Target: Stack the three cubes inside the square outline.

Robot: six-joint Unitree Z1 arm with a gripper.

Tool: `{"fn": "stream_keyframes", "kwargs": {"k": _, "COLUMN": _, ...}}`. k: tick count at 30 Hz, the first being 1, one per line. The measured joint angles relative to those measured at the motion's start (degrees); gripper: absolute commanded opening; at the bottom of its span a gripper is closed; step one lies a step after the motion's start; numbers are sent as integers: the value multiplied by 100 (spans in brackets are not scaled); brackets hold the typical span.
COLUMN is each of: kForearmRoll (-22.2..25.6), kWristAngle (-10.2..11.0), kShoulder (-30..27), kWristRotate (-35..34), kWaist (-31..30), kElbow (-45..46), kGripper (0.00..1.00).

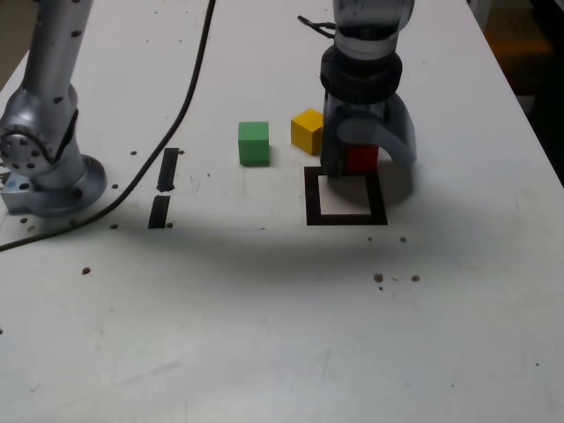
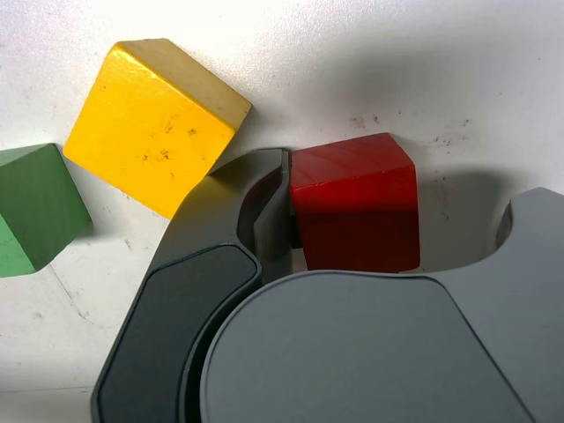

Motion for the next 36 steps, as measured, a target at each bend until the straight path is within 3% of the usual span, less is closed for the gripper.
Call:
{"fn": "stream_keyframes", "kwargs": {"k": 3, "kForearmRoll": 0, "kWristAngle": 0, "kShoulder": 13, "kWristRotate": 33, "kWaist": 37, "kElbow": 0, "kGripper": 86}}
{"fn": "stream_keyframes", "kwargs": {"k": 13, "kForearmRoll": 175, "kWristAngle": 14, "kShoulder": 13, "kWristRotate": 47, "kWaist": 78, "kElbow": -11, "kGripper": 40}}
{"fn": "stream_keyframes", "kwargs": {"k": 17, "kForearmRoll": 178, "kWristAngle": 22, "kShoulder": 7, "kWristRotate": 47, "kWaist": 79, "kElbow": -11, "kGripper": 29}}
{"fn": "stream_keyframes", "kwargs": {"k": 26, "kForearmRoll": 303, "kWristAngle": 47, "kShoulder": -309, "kWristRotate": 48, "kWaist": -223, "kElbow": -37, "kGripper": 21}}
{"fn": "stream_keyframes", "kwargs": {"k": 33, "kForearmRoll": 990, "kWristAngle": -20, "kShoulder": -652, "kWristRotate": -138, "kWaist": -721, "kElbow": -295, "kGripper": 21}}
{"fn": "stream_keyframes", "kwargs": {"k": 36, "kForearmRoll": 1010, "kWristAngle": -47, "kShoulder": -751, "kWristRotate": -534, "kWaist": -943, "kElbow": -134, "kGripper": 21}}
